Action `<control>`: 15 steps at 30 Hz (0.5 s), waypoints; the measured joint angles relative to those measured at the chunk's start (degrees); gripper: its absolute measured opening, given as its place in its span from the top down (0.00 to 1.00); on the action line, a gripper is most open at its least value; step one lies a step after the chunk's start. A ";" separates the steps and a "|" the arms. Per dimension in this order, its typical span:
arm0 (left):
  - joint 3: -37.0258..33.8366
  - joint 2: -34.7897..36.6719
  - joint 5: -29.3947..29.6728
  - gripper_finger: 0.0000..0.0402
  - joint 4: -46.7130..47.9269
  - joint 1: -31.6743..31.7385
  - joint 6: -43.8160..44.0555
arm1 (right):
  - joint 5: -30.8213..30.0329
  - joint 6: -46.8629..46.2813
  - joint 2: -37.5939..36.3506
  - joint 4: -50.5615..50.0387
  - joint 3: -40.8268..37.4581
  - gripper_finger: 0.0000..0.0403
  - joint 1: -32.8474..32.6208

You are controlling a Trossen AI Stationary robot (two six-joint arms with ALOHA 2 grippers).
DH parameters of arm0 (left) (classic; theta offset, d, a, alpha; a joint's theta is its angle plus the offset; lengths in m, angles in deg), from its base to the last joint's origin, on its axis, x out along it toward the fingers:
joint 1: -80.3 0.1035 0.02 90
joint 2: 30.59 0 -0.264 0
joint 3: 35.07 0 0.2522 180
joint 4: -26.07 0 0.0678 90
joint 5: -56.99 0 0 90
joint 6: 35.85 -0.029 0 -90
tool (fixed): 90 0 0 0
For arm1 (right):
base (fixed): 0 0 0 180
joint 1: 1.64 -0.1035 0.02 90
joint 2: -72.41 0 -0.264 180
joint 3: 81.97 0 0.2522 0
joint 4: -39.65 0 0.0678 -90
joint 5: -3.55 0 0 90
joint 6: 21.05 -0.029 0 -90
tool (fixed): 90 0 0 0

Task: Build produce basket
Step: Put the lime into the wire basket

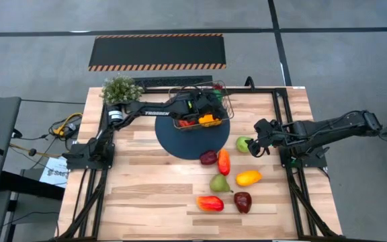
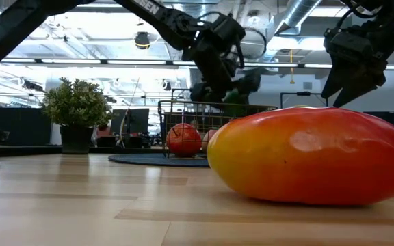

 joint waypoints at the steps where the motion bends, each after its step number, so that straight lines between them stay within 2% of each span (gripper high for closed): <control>1: -0.04 -0.23 -0.11 0.32 0.21 0.04 0.02 | 0.00 0.00 0.00 0.02 0.00 0.04 0.00; 7: 0.19 -2.35 -0.91 0.31 -2.38 0.04 0.01 | 0.00 0.00 0.01 0.02 0.00 0.04 -0.01; 15: 0.20 -3.17 -3.27 0.17 -3.58 0.15 0.01 | 0.02 0.02 0.02 -0.10 -0.01 0.04 0.00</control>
